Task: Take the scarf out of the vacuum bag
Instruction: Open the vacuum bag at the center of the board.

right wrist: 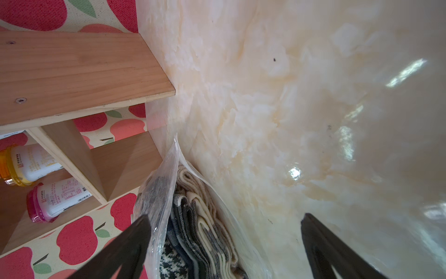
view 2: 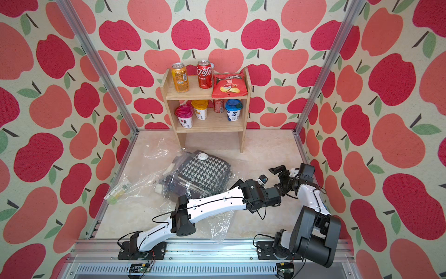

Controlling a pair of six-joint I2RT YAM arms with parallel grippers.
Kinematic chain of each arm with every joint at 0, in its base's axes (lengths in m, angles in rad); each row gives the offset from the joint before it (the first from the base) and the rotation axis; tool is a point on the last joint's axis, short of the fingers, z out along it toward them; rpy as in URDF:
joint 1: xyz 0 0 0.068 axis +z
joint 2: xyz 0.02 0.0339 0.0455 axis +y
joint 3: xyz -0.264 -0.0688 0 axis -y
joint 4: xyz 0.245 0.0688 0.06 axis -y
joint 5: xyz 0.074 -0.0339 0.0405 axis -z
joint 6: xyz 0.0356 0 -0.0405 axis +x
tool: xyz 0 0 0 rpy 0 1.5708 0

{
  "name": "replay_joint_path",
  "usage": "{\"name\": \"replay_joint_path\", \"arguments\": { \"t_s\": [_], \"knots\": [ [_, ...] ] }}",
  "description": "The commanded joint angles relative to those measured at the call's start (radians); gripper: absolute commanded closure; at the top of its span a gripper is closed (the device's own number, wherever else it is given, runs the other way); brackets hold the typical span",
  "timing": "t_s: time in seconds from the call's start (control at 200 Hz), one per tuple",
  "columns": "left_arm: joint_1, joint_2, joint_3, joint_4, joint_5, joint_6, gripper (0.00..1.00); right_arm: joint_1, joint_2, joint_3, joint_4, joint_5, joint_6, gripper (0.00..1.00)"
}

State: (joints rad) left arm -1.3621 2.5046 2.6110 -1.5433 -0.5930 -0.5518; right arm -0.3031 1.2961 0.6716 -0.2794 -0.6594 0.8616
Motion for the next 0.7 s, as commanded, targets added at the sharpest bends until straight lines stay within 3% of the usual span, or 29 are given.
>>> {"name": "replay_joint_path", "arguments": {
  "t_s": [0.0, 0.125, 0.325, 0.64, 0.695],
  "knots": [
    [0.002, -0.004, -0.053, -0.225, -0.126, -0.109, 0.03, -0.016, -0.005, 0.018, -0.019, -0.035, -0.025, 0.0],
    [0.002, -0.016, -0.156, -0.215, -0.186, -0.162, 0.02, -0.021, -0.018, 0.004, -0.009, -0.038, -0.021, 0.0],
    [0.007, 0.011, -0.17, -0.224, -0.209, -0.198, 0.01, -0.02, -0.03, -0.025, 0.013, -0.052, -0.004, 0.0],
    [0.003, -0.12, -0.26, -0.11, -0.174, -0.122, 0.79, -0.019, -0.135, -0.078, 0.017, -0.086, -0.051, 0.01],
    [0.006, -0.151, -0.282, -0.093, -0.16, -0.111, 0.86, -0.017, -0.17, -0.08, 0.006, -0.092, -0.064, 0.01]
  ]
}}
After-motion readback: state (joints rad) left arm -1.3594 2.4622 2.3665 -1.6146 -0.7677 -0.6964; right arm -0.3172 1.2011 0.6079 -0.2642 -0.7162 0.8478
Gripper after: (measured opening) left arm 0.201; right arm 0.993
